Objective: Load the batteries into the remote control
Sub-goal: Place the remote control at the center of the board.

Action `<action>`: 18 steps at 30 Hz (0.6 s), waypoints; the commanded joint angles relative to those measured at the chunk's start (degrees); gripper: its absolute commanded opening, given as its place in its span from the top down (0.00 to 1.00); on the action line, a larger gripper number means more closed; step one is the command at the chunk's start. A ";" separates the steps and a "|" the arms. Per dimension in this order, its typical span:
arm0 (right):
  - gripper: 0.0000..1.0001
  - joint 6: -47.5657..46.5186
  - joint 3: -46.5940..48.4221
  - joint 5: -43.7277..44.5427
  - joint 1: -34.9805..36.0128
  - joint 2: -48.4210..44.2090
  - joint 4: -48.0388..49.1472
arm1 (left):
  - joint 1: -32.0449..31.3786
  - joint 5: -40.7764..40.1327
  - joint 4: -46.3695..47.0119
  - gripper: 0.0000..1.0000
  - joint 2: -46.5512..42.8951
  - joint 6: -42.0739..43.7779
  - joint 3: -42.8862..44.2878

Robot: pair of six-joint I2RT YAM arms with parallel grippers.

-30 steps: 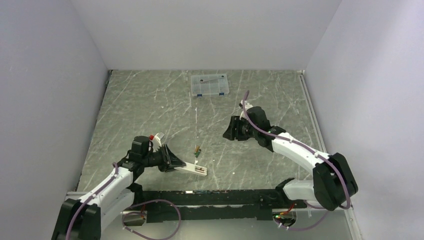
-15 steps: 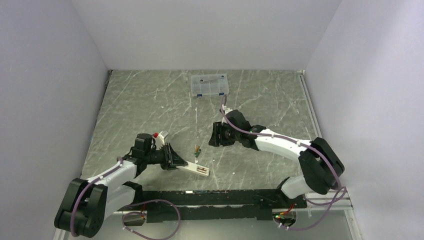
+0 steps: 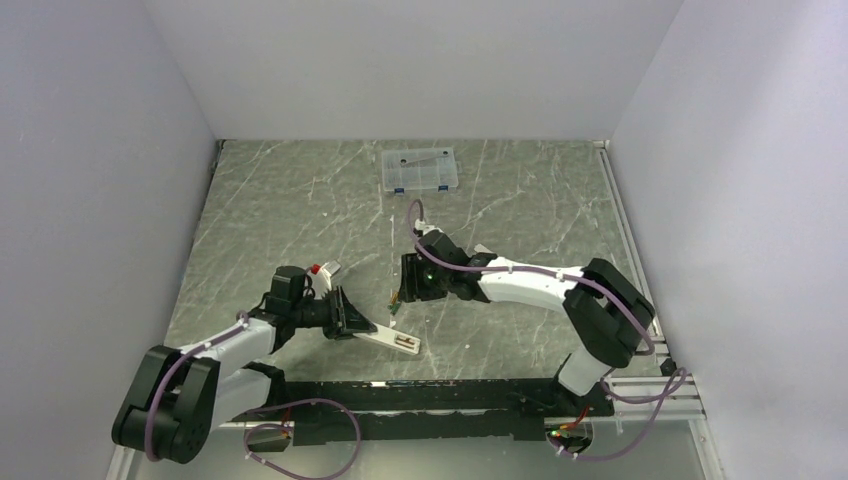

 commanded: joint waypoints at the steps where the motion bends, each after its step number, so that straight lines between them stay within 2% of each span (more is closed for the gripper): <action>1: 0.48 3.66 3.96 5.91 1.91 1.88 -0.97 | 0.04 -5.37 -4.59 1.00 -1.23 4.42 -1.17; 10: 0.50 7.09 8.28 10.06 4.94 6.97 -4.64 | 0.04 -6.20 -6.30 0.99 -1.27 4.90 -0.63; 18: 0.53 8.58 9.19 11.65 6.46 8.89 -5.94 | 0.04 -6.84 -6.85 0.75 0.10 4.97 -0.33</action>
